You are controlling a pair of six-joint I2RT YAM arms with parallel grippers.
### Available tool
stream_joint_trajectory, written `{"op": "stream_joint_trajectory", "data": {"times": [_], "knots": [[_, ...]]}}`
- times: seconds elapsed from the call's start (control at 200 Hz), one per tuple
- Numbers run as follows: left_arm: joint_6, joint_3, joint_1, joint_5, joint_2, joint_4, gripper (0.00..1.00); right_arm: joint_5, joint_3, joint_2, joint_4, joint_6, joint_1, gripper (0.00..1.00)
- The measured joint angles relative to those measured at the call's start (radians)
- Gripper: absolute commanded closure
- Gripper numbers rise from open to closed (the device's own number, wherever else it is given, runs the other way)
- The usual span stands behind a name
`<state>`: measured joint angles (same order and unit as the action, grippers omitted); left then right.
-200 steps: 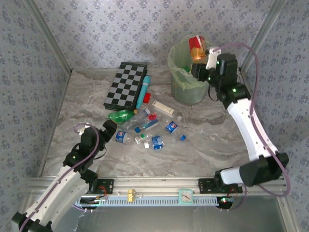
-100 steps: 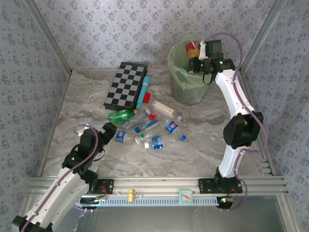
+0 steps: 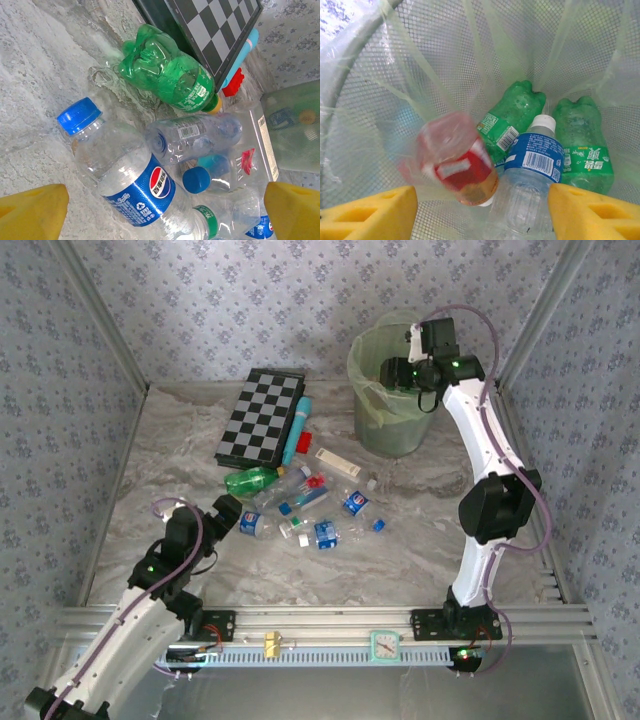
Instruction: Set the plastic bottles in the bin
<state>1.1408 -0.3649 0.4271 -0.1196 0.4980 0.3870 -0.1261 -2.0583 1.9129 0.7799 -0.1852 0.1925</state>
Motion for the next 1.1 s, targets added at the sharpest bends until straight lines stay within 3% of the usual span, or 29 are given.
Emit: {"op": "stream_joint_trajectory", "data": {"times": [0.135, 0.28, 0.68, 0.86, 1.099], "knots": [[0.0, 0.0, 0.0, 0.0, 0.002, -0.001, 0.0, 0.026, 0.008, -0.029, -0.001, 0.006, 0.011, 0.2], [0.0, 0.0, 0.0, 0.0, 0.019, -0.009, 0.0, 0.04, 0.129, -0.178, -0.051, 0.006, 0.026, 0.18], [-0.031, -0.003, -0.016, 0.02, 0.158, -0.075, 0.0, 0.022, 0.732, -0.731, -0.357, -0.11, 0.079, 0.15], [-0.042, -0.03, -0.021, 0.048, 0.246, -0.115, 0.0, 0.031, 1.027, -0.858, -0.404, -0.214, 0.154, 0.15], [-0.06, -0.077, -0.021, 0.082, 0.332, -0.163, 0.0, 0.078, 1.313, -0.911, -0.47, -0.357, 0.276, 0.15]]}}
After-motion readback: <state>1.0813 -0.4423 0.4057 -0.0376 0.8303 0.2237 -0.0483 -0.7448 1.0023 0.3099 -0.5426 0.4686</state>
